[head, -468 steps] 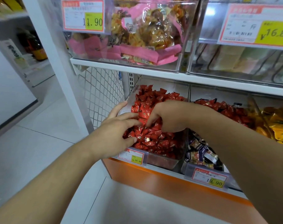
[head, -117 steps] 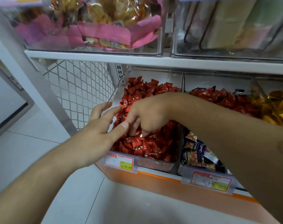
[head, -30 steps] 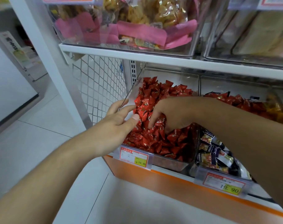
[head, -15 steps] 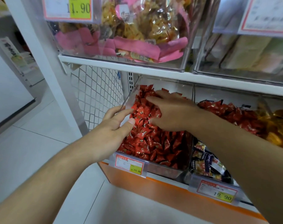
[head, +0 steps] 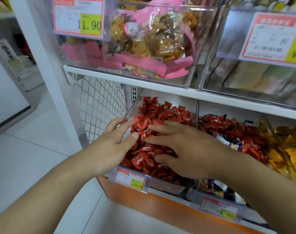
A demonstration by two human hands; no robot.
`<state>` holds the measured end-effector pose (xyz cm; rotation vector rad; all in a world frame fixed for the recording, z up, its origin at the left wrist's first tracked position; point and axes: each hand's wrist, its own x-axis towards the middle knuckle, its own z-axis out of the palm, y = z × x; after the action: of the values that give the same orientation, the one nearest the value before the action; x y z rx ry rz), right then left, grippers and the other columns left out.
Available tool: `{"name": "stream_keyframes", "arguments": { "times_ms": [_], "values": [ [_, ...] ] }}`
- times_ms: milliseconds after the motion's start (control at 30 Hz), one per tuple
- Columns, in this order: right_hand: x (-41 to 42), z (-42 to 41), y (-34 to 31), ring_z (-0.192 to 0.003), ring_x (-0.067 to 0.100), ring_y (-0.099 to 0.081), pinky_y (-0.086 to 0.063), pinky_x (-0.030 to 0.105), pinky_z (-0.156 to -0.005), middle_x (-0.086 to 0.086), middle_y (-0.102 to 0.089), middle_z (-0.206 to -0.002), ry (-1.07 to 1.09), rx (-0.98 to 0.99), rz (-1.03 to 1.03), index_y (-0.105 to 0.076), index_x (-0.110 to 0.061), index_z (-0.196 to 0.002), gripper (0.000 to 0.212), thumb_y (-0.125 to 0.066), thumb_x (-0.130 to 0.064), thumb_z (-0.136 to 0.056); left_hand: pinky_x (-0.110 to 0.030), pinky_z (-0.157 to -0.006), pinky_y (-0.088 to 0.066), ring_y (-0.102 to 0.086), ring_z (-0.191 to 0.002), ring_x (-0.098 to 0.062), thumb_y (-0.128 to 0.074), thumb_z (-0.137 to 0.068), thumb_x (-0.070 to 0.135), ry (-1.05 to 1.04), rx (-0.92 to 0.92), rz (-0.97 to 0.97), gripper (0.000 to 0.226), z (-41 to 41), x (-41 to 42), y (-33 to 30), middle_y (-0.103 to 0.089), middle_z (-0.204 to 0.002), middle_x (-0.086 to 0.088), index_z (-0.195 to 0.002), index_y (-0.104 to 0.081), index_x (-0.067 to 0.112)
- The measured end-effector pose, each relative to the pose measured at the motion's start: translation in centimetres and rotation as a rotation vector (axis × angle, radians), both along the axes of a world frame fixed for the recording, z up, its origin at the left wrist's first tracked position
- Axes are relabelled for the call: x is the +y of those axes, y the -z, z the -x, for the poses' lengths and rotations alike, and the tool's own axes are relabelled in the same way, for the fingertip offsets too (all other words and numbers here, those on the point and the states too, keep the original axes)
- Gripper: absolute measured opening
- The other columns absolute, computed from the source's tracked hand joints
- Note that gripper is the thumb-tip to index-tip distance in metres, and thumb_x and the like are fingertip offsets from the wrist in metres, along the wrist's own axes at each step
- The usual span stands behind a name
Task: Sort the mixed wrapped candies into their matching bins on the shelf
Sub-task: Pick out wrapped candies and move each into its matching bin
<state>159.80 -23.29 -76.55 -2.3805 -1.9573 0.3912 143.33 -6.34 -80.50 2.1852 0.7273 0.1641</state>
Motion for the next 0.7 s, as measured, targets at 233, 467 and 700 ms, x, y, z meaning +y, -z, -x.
{"name": "stream_keyframes", "arguments": {
  "times_ms": [233,467,700],
  "values": [
    [-7.8,-0.9,0.1,-0.148,-0.014,0.016,0.005,0.008,-0.113,-0.036,-0.001,-0.164,0.172,0.003,-0.179,-0.023,-0.046,-0.16,0.058,-0.044,-0.051,-0.105,-0.034,-0.124,-0.009,-0.006,-0.15,-0.007,-0.056,-0.098,0.05,0.001,-0.051,-0.503,0.059,-2.3,-2.7,-0.9,-0.011,-0.163,0.011,-0.154,-0.042,0.038],
    [-13.2,-4.4,0.6,-0.154,-0.001,-0.002,-0.013,0.019,-0.118,-0.037,-0.005,-0.163,0.444,-0.004,-0.092,-0.006,-0.056,-0.158,0.062,-0.041,-0.051,-0.106,-0.023,-0.122,-0.022,-0.018,-0.148,0.008,-0.046,-0.102,0.055,0.29,-0.05,-0.317,0.065,-5.8,-10.6,-2.0,0.004,-0.159,0.042,-0.161,-0.018,0.045],
    [-13.9,-4.9,-0.7,-0.143,0.014,-0.041,-0.046,0.04,-0.111,-0.022,-0.044,-0.153,0.399,-0.066,0.0,-0.05,-0.041,-0.147,0.044,-0.048,-0.051,-0.104,-0.016,-0.118,-0.015,-0.017,-0.151,0.005,-0.043,-0.103,0.056,0.21,-0.025,-0.348,0.072,-7.3,-13.2,-1.2,0.005,-0.166,0.032,-0.163,-0.008,0.038]
  ]
}}
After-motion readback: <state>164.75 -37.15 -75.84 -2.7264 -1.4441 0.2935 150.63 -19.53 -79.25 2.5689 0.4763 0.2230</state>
